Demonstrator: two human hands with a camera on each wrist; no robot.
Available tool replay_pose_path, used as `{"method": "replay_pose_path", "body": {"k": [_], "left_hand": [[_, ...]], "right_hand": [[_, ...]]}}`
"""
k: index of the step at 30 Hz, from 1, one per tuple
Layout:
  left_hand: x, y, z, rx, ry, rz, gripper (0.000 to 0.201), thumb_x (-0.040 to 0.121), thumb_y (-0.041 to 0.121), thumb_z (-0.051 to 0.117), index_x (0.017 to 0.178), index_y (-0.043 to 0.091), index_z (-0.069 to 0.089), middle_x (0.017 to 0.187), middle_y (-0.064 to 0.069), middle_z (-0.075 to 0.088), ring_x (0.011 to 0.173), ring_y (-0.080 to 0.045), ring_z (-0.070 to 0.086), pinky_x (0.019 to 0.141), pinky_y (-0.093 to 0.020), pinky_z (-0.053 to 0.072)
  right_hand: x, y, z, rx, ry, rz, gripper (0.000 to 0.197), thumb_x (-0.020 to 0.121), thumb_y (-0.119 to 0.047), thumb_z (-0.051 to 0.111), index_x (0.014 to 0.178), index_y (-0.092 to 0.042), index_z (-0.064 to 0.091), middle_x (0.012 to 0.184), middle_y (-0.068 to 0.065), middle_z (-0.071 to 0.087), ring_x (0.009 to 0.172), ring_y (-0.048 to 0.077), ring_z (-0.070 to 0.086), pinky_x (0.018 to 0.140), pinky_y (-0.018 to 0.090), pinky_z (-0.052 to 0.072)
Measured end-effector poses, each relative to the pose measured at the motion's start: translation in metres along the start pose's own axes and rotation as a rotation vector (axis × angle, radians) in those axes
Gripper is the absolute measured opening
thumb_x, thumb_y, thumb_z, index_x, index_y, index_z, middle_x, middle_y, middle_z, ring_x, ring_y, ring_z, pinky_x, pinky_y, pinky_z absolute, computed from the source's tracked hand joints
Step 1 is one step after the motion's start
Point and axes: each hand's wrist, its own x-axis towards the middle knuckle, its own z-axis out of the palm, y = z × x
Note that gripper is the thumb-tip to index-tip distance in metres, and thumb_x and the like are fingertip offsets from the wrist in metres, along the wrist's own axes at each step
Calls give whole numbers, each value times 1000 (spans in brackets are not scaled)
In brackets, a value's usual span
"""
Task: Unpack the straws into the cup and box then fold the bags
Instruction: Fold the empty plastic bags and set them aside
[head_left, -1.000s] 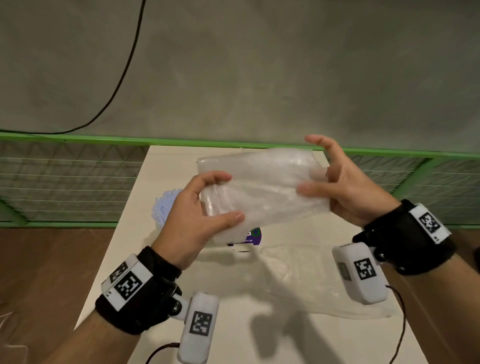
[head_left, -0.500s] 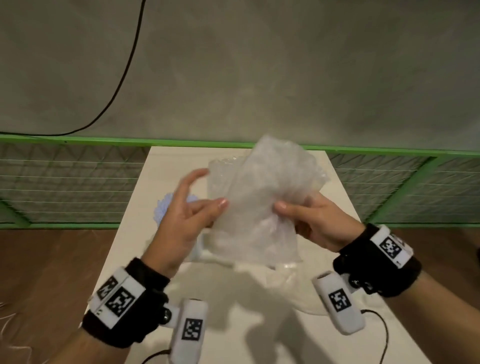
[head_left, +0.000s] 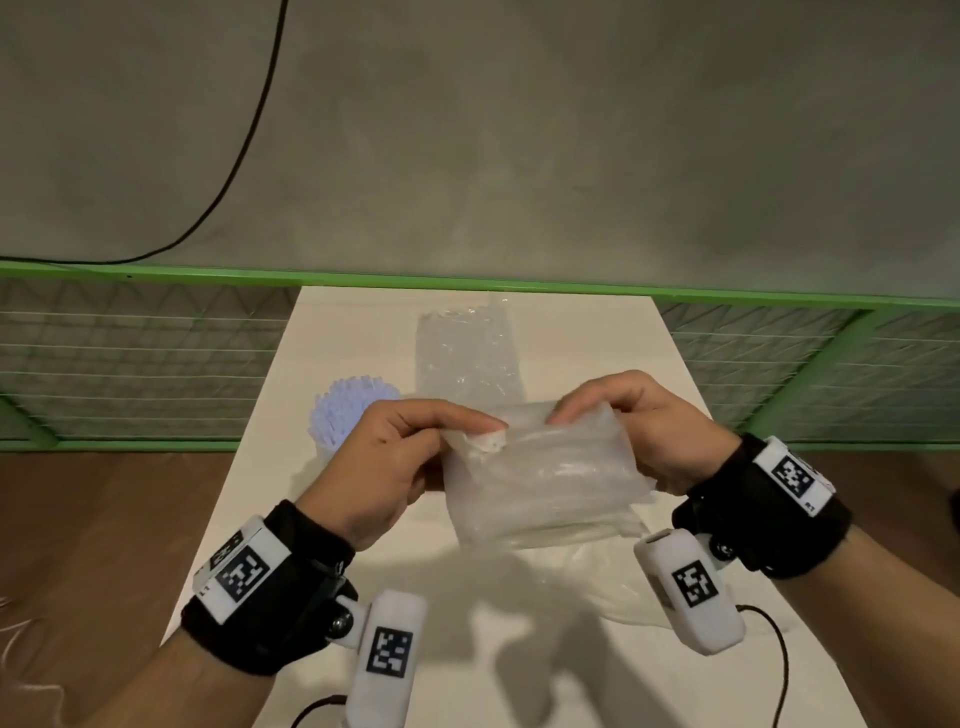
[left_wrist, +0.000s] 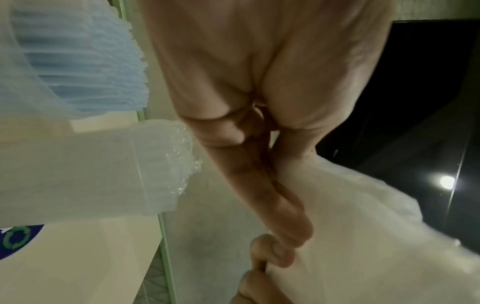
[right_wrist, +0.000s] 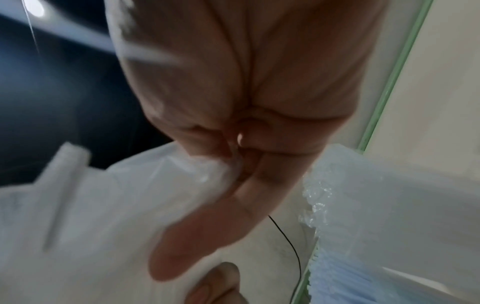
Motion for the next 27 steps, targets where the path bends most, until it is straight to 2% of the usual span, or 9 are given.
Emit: {"method": "replay_pose_path", "body": {"k": [2, 6, 12, 17, 20, 23, 24, 25, 27], "left_hand": [[-1, 4, -1, -85, -9, 1, 47, 92, -3, 43, 67, 13, 80, 81, -4, 75, 68, -13, 69, 57, -21, 55], [-3, 5, 4, 1, -7, 27, 11, 75, 19, 82, 78, 14, 73, 73, -1, 68, 57, -15, 61, 51, -23, 50], [-1, -1, 4, 101, 36, 172, 45, 77, -8, 77, 96, 32, 72, 86, -1, 68, 62, -28, 54, 68, -38, 56], [0, -13, 3, 83, -74, 87, 39, 84, -3, 67, 100, 30, 79, 104, 3, 72, 79, -22, 58, 76, -28, 47], [5, -26, 14, 41, -56, 29, 33, 83, 13, 72, 110, 31, 77, 118, -1, 73, 101, -18, 69, 88, -25, 53], [6, -40, 22, 207, 47, 94, 37, 87, 3, 74, 114, 27, 74, 96, 19, 61, 60, 4, 46, 72, -11, 48], [6, -47, 23, 254, 70, 75, 39, 88, -4, 70, 116, 23, 73, 118, -9, 36, 53, 9, 32, 69, -5, 45], [6, -56, 20, 296, 77, 46, 40, 88, -6, 69, 117, 22, 72, 113, 2, 75, 69, 8, 19, 74, -12, 54], [3, -80, 11, 381, 88, -24, 48, 86, -3, 71, 114, 36, 74, 119, 17, 71, 107, 7, 47, 100, -29, 50]], "right_hand": [[-4, -3, -4, 109, -47, 14, 19, 67, -7, 61, 72, -12, 78, 81, 10, 72, 72, 22, 67, 64, 28, 54], [-5, -3, 4, 118, -17, 32, 41, 69, -43, 77, 64, -5, 64, 82, 22, 49, 67, 27, 50, 56, 29, 43], [-5, 5, 11, 54, 92, 165, 44, 79, -10, 74, 116, -11, 51, 97, 15, 64, 74, 27, 66, 55, 31, 55], [-11, 7, 4, 38, 109, 128, 12, 82, -5, 64, 87, -11, 73, 78, 19, 68, 60, 27, 68, 50, 24, 55], [-9, 14, -3, 24, 66, 143, 18, 84, -7, 61, 100, -3, 67, 80, 18, 69, 62, 26, 70, 51, 23, 55], [-11, 32, -17, 12, 22, 234, 29, 88, -11, 58, 115, 0, 60, 86, 15, 70, 67, 26, 70, 59, 27, 58], [-14, 44, -24, -16, 60, 253, 27, 90, -9, 59, 116, -2, 61, 86, 11, 70, 68, 24, 69, 64, 29, 59], [-17, 59, -31, -83, 125, 260, 22, 92, -7, 62, 114, -6, 63, 85, 7, 70, 69, 23, 68, 68, 33, 58], [-28, 99, -50, -438, 263, 269, 24, 86, -10, 71, 106, -17, 62, 87, 2, 68, 72, 23, 66, 72, 33, 53]]}}
